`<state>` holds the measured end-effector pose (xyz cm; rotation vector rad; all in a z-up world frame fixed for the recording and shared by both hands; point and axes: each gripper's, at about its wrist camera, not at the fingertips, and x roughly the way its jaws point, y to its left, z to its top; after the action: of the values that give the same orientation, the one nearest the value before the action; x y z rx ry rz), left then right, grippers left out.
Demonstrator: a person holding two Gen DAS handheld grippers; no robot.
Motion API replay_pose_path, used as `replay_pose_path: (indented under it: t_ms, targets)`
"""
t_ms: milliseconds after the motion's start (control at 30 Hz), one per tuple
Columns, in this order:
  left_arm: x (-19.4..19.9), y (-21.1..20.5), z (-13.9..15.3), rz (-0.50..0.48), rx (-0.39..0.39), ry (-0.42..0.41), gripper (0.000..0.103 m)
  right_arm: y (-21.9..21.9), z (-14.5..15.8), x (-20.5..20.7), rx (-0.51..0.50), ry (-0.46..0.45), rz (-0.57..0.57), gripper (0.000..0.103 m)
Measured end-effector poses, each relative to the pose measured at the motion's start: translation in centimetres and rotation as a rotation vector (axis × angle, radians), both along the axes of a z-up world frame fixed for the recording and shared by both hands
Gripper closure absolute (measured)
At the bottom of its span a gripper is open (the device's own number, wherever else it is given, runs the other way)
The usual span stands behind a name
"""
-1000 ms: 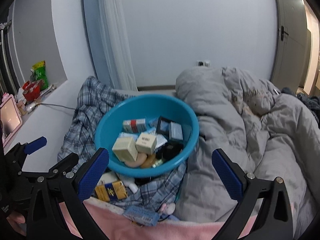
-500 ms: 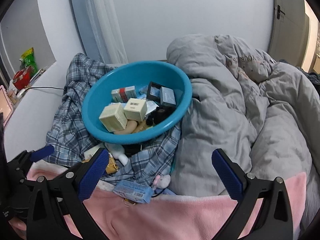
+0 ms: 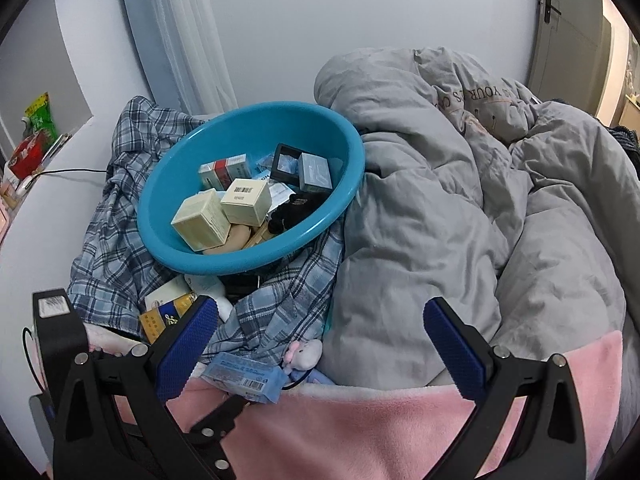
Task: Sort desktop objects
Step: 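Lower both grippers toward the items lying on the pink blanket, then grasp the blue-and-white wipes packet with the left gripper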
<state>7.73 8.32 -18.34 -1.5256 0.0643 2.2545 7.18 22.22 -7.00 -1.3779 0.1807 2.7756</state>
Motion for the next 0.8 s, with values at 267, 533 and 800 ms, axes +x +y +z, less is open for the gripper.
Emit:
replay_pose_path:
  t_ms: [267, 533, 800]
  targets:
    - [-0.5, 0.6, -2.2, -0.010, -0.026, -0.041, 0.000, 1.0, -1.2, -0.2, -0.004, -0.027, -0.026, 0.001]
    - [-1.0, 1.1, -3.2, -0.020, -0.033, -0.060, 0.000, 1.6, -4.2, -0.8, -0.053, -0.106, -0.021, 0.002]
    - [-1.6, 1.1, -4.8, -0.004, -0.038, -0.077, 0.000, 1.1, -5.8, -1.1, -0.055, -0.135, 0.007, 0.017]
